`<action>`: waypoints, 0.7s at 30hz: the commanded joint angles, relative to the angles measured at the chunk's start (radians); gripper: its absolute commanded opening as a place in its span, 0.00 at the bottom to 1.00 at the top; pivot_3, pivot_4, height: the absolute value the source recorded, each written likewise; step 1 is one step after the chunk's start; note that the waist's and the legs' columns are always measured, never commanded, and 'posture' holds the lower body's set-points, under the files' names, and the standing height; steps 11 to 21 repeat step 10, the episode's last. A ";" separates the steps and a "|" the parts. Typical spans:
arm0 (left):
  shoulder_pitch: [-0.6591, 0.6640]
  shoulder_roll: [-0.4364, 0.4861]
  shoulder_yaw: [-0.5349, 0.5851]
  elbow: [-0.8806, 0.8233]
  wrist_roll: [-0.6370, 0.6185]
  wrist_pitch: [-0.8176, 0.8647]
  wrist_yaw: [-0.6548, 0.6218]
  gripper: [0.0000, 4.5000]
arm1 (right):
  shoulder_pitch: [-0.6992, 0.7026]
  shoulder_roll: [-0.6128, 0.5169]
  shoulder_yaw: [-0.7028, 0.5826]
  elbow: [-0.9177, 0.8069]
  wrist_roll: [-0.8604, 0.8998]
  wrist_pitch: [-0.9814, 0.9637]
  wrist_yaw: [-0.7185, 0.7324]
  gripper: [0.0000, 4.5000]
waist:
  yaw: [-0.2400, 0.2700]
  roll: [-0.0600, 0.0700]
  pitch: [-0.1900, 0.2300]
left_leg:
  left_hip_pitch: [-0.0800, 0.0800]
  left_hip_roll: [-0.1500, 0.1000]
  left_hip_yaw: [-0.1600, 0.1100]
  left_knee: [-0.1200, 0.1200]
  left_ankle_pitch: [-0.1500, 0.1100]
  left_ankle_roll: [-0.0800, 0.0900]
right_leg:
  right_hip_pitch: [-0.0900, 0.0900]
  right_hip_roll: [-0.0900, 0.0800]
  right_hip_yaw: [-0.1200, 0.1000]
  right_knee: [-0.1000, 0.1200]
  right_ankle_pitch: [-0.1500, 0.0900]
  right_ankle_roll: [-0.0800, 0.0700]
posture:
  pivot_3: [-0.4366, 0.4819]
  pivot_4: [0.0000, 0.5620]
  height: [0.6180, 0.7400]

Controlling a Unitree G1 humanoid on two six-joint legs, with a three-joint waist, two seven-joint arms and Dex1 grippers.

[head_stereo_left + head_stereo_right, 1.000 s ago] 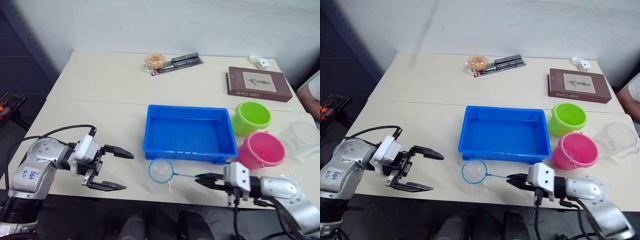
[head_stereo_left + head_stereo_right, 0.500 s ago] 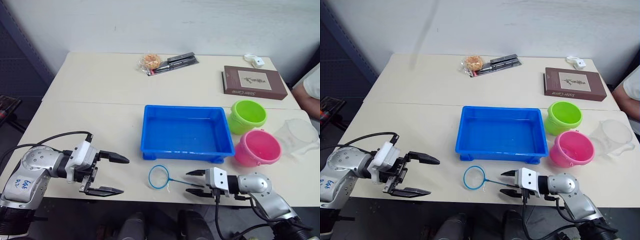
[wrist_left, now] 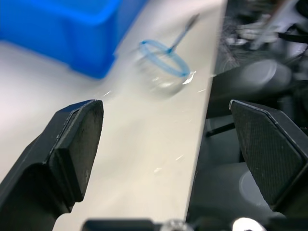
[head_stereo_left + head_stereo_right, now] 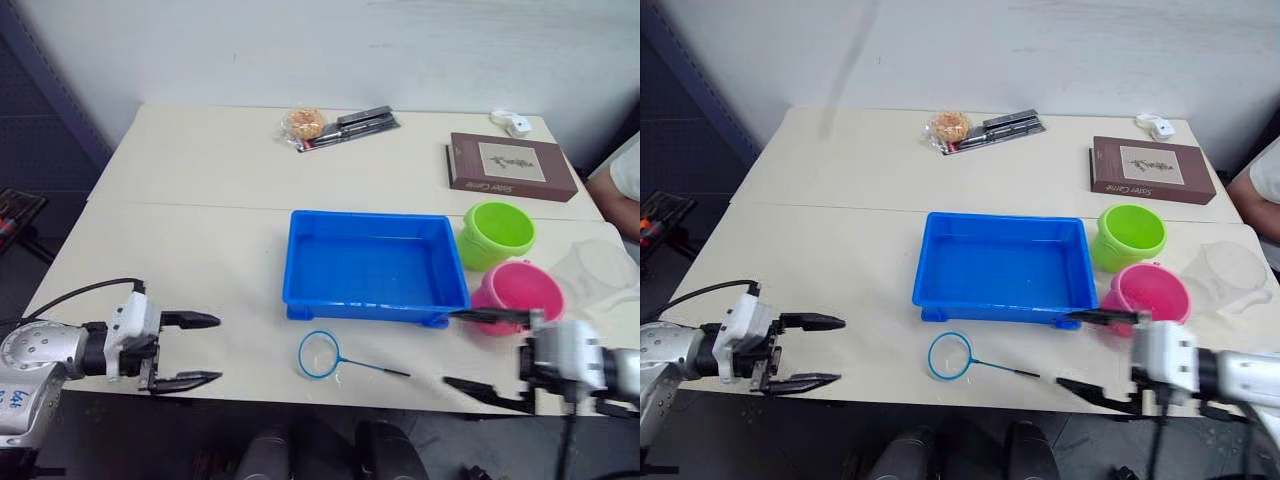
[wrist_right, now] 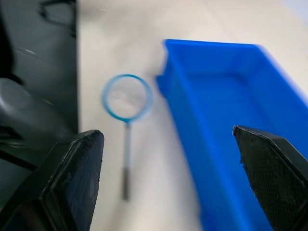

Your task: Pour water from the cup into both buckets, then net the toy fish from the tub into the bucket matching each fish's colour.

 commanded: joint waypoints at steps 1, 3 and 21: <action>-0.065 -0.014 -0.016 0.134 0.114 -0.166 0.051 1.00 | 0.036 -0.008 -0.185 0.158 -0.019 -0.083 0.111 0.99 | 0.004 -0.002 -0.001 | 0.000 0.000 0.001 0.000 -0.001 0.001 | 0.000 0.000 0.000 0.000 0.000 0.000 | 0.48 0.27 0.99; -0.094 -0.028 -0.026 0.203 0.145 -0.227 0.066 1.00 | 0.025 -0.007 -0.186 0.216 -0.041 -0.098 0.109 0.99 | 0.001 -0.002 -0.001 | 0.001 0.000 0.002 -0.001 -0.001 0.003 | 0.000 0.000 0.000 0.000 0.000 0.000 | 0.48 0.27 0.99; -0.161 -0.048 -0.034 0.349 0.172 -0.350 0.066 1.00 | -0.028 0.017 -0.161 0.259 -0.104 -0.140 0.031 0.99 | -0.016 -0.002 -0.001 | 0.001 0.000 0.009 -0.003 -0.002 0.003 | -0.004 -0.001 0.000 0.003 0.001 0.002 | 0.48 0.27 0.99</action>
